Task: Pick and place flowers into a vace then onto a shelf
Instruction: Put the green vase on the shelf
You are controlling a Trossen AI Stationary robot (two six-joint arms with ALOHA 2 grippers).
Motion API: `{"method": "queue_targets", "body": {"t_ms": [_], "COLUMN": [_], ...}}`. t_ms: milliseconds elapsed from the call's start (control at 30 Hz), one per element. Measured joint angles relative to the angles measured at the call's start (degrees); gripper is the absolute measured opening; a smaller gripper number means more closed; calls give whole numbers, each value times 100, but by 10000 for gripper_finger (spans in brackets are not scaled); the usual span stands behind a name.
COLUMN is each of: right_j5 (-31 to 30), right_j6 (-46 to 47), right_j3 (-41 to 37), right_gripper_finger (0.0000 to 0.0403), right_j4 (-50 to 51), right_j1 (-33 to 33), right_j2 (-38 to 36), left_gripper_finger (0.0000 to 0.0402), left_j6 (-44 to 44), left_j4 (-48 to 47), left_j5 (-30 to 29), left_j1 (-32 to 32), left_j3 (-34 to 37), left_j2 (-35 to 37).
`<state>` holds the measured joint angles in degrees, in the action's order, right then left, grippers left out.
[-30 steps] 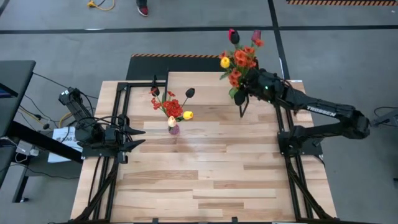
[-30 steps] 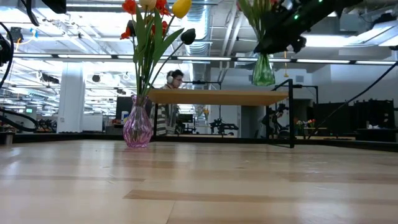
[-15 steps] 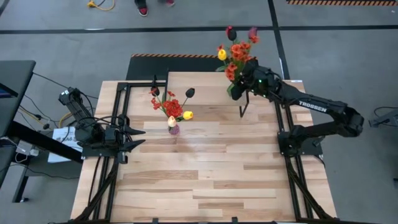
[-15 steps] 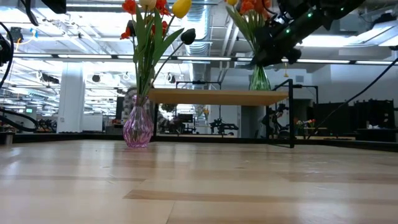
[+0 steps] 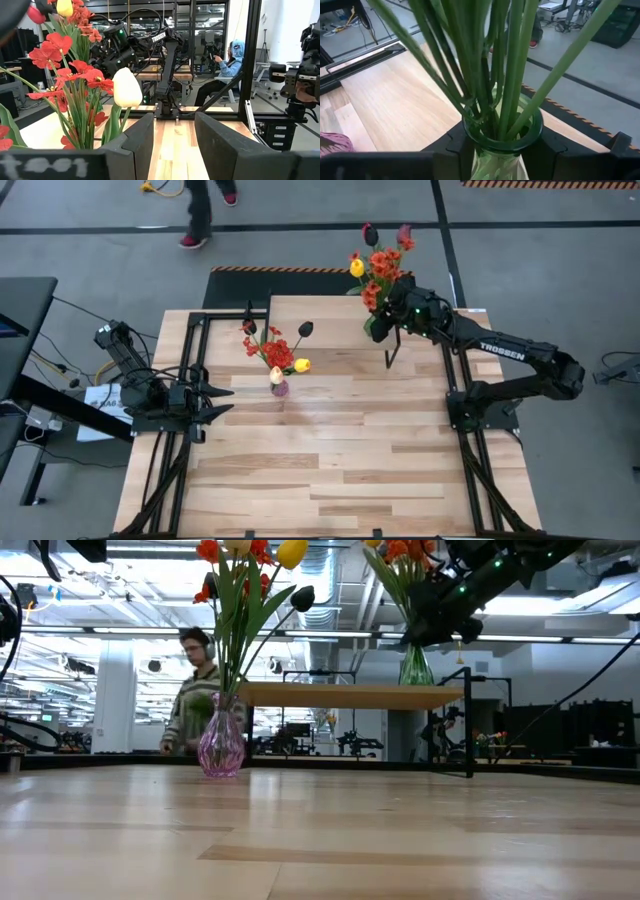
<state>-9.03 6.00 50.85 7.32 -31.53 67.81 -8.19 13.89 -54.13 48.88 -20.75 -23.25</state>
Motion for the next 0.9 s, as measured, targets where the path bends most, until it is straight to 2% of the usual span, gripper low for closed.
{"method": "queue_targets", "body": {"t_ms": [167,533,767,900], "right_j5": [2,6,4,3], "right_j6": [-5,-46,-207,-211], "right_j3": [0,0,0,0], "right_gripper_finger": [158,199,249,260], "right_j4": [53,254,274,410], "right_j1": [0,24,224,258], "right_j2": [-7,-7,-63,-170], "left_gripper_finger": [134,134,134,134], "left_j6": [4,4,7,7], "left_j4": [-2,-7,-9,-22], "left_j5": [0,-2,-4,-4], "left_j1": [-1,-1,-1,0], "left_j3": [0,0,0,0], "left_j2": [-1,-2,-1,0]}}
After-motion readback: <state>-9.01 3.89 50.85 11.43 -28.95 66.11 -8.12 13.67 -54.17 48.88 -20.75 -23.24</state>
